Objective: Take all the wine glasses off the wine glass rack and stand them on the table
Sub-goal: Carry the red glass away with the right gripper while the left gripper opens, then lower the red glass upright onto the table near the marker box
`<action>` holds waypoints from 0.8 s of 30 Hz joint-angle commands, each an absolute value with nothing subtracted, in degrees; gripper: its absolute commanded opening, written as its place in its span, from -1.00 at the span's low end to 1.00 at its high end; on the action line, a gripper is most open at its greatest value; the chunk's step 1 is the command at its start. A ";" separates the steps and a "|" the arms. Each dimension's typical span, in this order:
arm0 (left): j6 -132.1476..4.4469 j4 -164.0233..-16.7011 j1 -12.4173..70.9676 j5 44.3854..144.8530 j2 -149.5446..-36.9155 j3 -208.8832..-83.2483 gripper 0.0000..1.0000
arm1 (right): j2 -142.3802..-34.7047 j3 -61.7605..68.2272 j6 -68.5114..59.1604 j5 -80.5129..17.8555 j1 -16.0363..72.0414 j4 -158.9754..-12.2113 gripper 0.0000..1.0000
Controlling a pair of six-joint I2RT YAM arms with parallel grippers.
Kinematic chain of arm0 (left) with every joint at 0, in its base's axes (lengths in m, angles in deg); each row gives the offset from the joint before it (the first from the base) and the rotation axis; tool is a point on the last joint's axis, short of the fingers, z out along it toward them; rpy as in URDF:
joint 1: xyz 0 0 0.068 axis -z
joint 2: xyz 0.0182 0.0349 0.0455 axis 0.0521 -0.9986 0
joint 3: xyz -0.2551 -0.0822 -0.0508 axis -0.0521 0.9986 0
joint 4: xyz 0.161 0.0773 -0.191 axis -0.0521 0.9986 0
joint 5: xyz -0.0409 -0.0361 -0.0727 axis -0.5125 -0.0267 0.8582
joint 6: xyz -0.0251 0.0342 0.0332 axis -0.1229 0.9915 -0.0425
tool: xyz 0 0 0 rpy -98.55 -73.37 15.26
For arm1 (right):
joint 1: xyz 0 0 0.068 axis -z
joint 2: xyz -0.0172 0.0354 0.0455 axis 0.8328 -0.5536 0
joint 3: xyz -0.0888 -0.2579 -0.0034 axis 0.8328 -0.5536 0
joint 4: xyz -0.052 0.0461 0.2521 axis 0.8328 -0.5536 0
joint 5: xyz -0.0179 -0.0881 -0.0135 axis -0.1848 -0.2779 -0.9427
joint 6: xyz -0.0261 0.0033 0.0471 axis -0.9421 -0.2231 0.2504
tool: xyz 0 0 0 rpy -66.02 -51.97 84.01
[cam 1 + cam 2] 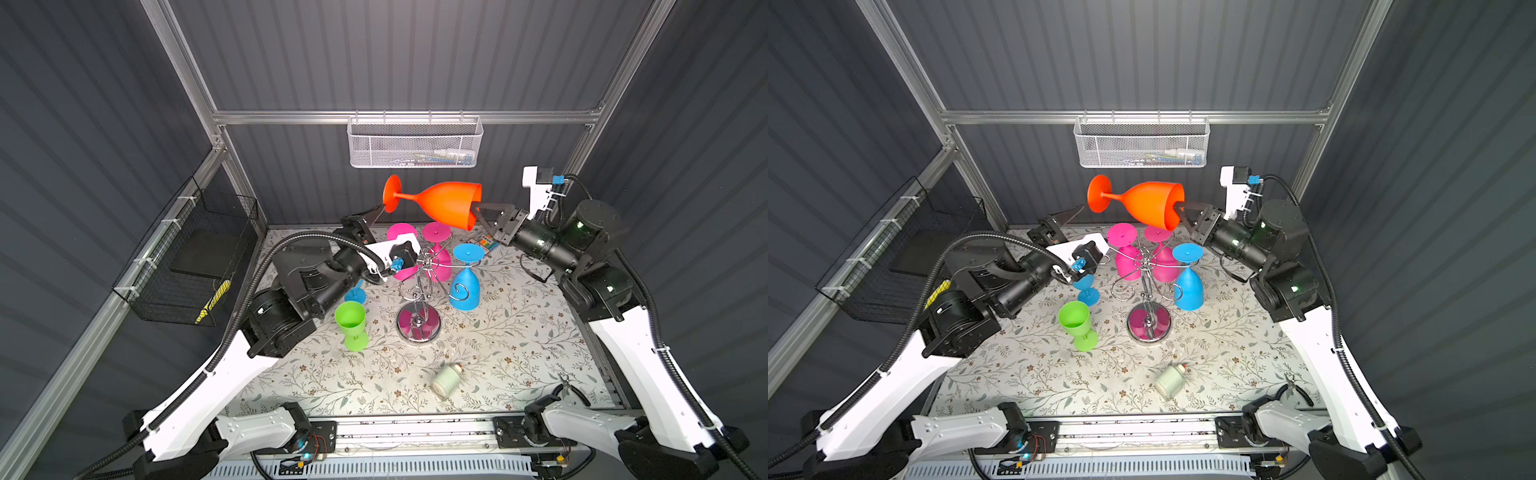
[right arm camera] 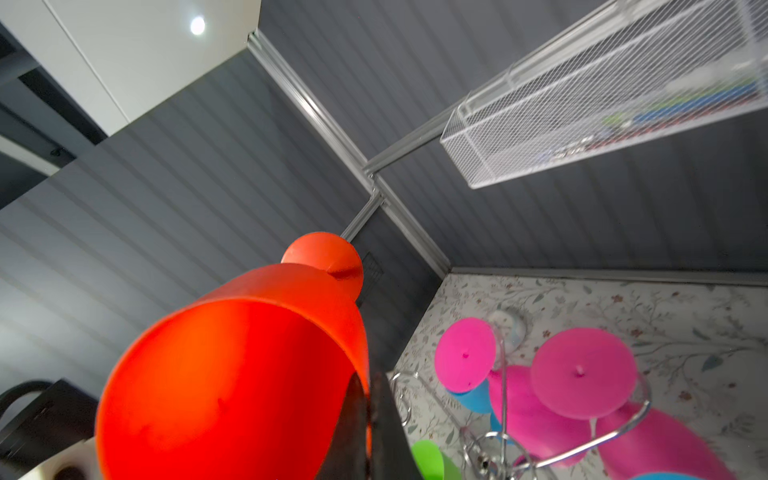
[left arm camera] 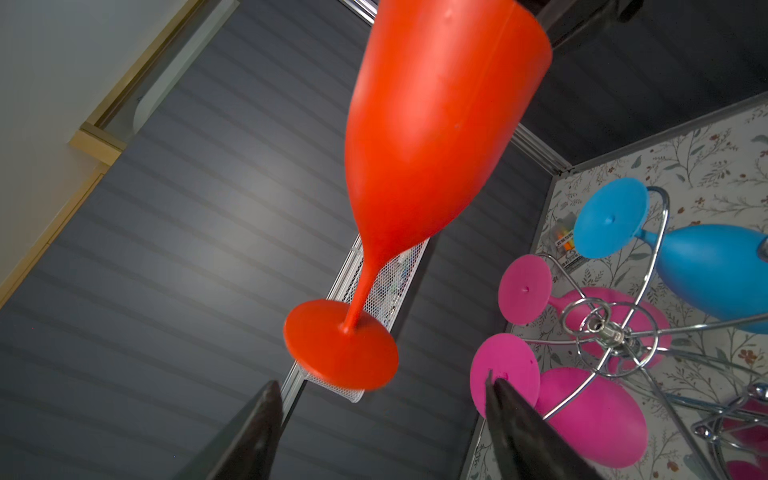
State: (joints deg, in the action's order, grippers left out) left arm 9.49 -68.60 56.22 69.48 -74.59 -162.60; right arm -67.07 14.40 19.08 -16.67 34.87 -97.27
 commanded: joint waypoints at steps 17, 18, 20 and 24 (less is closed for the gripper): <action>-10.06 -68.60 56.56 70.24 -64.67 -155.63 0.99 | -73.58 22.05 -7.32 -48.89 49.40 -115.94 -1.00; -10.52 -68.50 56.50 70.31 -64.39 -155.63 1.00 | -74.40 22.09 -7.55 -48.79 49.61 -117.51 -1.00; -11.47 -68.57 56.53 70.25 -63.77 -153.61 0.99 | -76.37 21.99 -8.20 -48.54 50.10 -120.87 -1.00; -13.27 -68.14 56.53 70.15 -63.06 -152.62 1.00 | -80.98 22.54 -9.11 -47.85 50.79 -126.41 -1.00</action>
State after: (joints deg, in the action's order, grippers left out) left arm -10.19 -68.51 56.22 70.29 -63.69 -153.48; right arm -78.85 22.03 -7.13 -47.21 50.36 -119.59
